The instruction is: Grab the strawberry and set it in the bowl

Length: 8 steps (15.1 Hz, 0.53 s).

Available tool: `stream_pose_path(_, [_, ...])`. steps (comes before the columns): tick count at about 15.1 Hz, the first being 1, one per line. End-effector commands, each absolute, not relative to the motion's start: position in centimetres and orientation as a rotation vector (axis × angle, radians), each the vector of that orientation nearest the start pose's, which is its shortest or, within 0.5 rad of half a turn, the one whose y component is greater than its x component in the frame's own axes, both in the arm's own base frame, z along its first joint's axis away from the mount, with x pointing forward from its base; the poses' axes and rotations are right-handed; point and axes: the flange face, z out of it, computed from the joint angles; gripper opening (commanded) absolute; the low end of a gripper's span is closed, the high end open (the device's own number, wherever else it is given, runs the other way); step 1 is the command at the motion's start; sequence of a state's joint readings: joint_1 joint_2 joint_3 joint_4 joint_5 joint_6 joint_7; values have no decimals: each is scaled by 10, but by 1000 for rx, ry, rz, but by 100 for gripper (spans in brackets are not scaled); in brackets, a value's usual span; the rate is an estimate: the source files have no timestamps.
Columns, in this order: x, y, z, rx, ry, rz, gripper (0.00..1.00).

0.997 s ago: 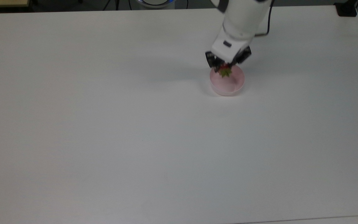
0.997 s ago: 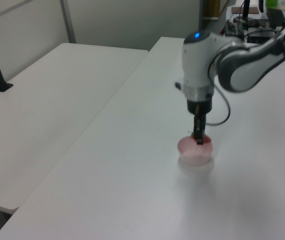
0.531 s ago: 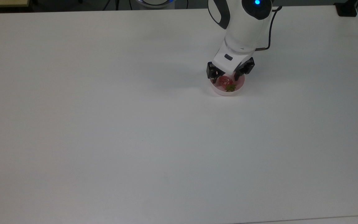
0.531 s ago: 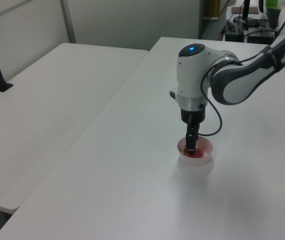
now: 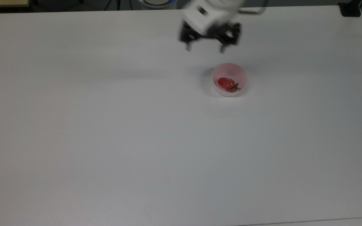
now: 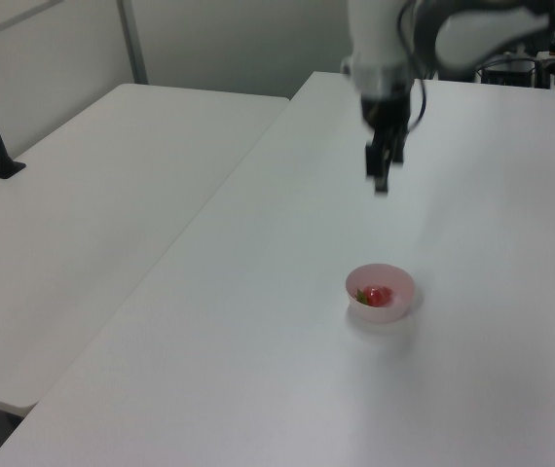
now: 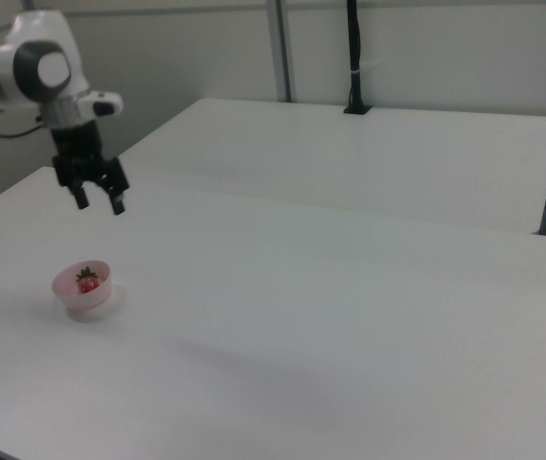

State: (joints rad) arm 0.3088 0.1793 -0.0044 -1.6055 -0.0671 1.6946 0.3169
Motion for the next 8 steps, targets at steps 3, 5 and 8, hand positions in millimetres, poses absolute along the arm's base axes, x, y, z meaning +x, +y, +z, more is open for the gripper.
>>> stream_pose_path(3, [580,52,547,-3240,28,123,100])
stream_pose_path(5, [574,36,555,-3239,69,86,100])
stream_pose_path(8, [571,28,558,-3229,68,47,100])
